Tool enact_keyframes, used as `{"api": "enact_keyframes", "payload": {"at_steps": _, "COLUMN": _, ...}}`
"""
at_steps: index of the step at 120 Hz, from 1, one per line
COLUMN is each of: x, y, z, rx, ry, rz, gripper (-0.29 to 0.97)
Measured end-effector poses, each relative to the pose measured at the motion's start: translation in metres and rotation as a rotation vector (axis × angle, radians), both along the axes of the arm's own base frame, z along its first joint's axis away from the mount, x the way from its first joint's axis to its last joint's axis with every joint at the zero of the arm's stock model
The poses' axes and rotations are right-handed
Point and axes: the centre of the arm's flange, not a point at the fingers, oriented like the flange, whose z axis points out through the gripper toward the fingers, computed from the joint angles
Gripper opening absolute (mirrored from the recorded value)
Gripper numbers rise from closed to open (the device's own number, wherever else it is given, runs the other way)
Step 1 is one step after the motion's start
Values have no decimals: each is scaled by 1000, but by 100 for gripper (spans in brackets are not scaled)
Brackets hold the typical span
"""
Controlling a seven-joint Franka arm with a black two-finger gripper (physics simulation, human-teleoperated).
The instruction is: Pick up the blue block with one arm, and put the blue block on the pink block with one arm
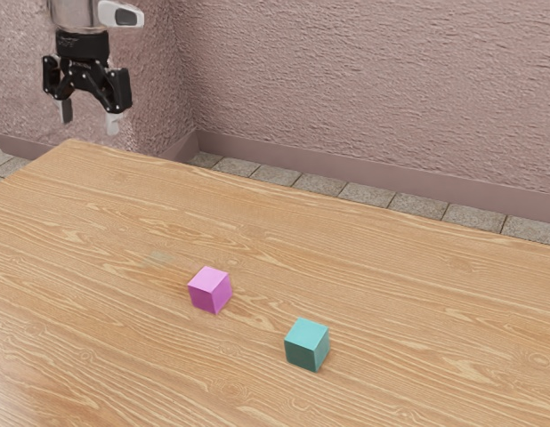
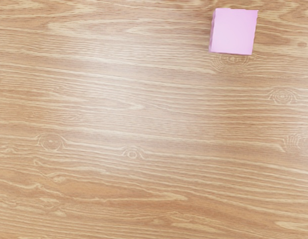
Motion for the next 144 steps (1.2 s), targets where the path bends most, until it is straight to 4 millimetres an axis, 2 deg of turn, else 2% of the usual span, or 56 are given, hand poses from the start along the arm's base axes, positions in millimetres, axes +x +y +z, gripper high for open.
{"api": "enact_keyframes", "payload": {"at_steps": 7, "x": 7, "y": 1, "z": 1, "rx": -5, "ry": -56, "rz": -6, "gripper": 68}}
{"api": "enact_keyframes", "payload": {"at_steps": 18, "x": 13, "y": 17, "z": 7, "rx": -15, "ry": -126, "rz": 15, "gripper": 68}}
{"api": "enact_keyframes", "payload": {"at_steps": 20, "x": 11, "y": 18, "z": 24, "rx": -11, "ry": -165, "rz": 17, "gripper": 68}}
{"api": "enact_keyframes", "payload": {"at_steps": 25, "x": -3, "y": 14, "z": 81, "rx": -4, "ry": -297, "rz": 6, "gripper": 68}}
{"api": "enact_keyframes", "payload": {"at_steps": 29, "x": -12, "y": -2, "z": 113, "rx": -20, "ry": -377, "rz": -27, "gripper": 68}}
{"api": "enact_keyframes", "payload": {"at_steps": 33, "x": -16, "y": -31, "z": 129, "rx": -44, "ry": -418, "rz": -79, "gripper": 68}}
{"api": "enact_keyframes", "payload": {"at_steps": 41, "x": -14, "y": -111, "z": 120, "rx": -102, "ry": -401, "rz": -214, "gripper": 68}}
{"api": "enact_keyframes", "payload": {"at_steps": 46, "x": -12, "y": -161, "z": 104, "rx": -130, "ry": -374, "rz": -294, "gripper": 68}}
{"api": "enact_keyframes", "payload": {"at_steps": 50, "x": -10, "y": -192, "z": 87, "rx": -146, "ry": -348, "rz": -340, "gripper": 68}}
{"api": "enact_keyframes", "payload": {"at_steps": 54, "x": -5, "y": -213, "z": 63, "rx": -154, "ry": -313, "rz": -364, "gripper": 68}}
{"api": "enact_keyframes", "payload": {"at_steps": 58, "x": 1, "y": -223, "z": 42, "rx": -158, "ry": -288, "rz": -368, "gripper": 68}}
{"api": "enact_keyframes", "payload": {"at_steps": 73, "x": 22, "y": -226, "z": -21, "rx": -160, "ry": -243, "rz": -324, "gripper": 68}}
{"api": "enact_keyframes", "payload": {"at_steps": 79, "x": 28, "y": -233, "z": -46, "rx": -168, "ry": -226, "rz": -316, "gripper": 68}}
{"api": "enact_keyframes", "payload": {"at_steps": 90, "x": 34, "y": -250, "z": -99, "rx": -200, "ry": -185, "rz": -304, "gripper": 68}}
{"api": "enact_keyframes", "payload": {"at_steps": 109, "x": 42, "y": -256, "z": -176, "rx": -220, "ry": -167, "rz": -257, "gripper": 68}}
{"api": "enact_keyframes", "payload": {"at_steps": 121, "x": 43, "y": -266, "z": -204, "rx": -225, "ry": -183, "rz": -227, "gripper": 68}}
{"api": "enact_keyframes", "payload": {"at_steps": 144, "x": 38, "y": -270, "z": -229, "rx": -217, "ry": -194, "rz": -178, "gripper": 67}}
